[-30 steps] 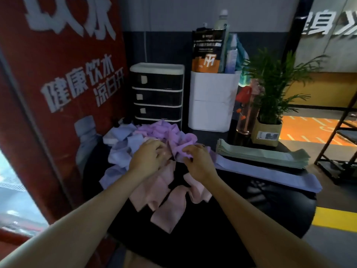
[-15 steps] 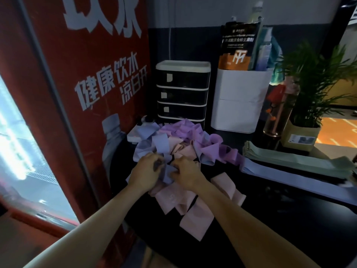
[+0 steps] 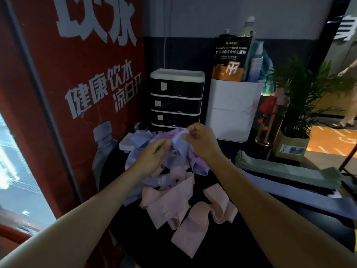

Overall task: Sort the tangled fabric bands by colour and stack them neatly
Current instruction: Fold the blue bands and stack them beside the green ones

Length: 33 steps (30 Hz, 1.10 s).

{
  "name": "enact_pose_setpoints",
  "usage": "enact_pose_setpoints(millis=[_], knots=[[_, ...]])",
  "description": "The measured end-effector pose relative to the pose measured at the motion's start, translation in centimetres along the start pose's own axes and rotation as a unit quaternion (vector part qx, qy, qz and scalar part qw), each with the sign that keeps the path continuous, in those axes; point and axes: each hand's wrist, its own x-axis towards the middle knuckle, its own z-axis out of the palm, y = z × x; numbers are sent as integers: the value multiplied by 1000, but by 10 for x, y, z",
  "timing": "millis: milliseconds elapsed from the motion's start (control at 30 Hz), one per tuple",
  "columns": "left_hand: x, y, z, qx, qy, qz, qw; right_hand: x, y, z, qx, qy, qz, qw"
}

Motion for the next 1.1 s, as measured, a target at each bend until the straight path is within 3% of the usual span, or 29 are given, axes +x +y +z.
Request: enact_pose_setpoints(millis=[133, 300, 567, 700, 833, 967, 1100], knots=[[14, 11, 10, 14, -18, 42, 999, 10, -8, -25, 75, 36, 26, 996], [30, 11, 20, 44, 52, 72, 995, 11, -9, -41, 101, 35, 31, 994], [44, 22, 12, -30, 85, 2, 996, 11, -3, -52, 40, 29, 15, 999], [47, 29, 5, -37, 63, -2, 997, 17, -9, -52, 9, 44, -11, 999], [48, 37, 2, -54, 95, 6, 994, 22, -11, -50, -8, 45, -21, 999], [45, 33, -10, -108, 16, -23, 994, 24, -4, -51, -49, 54, -16, 997], [37, 15, -27, -1, -54, -55, 997, 25, 9, -63, -64, 112, 24, 991]])
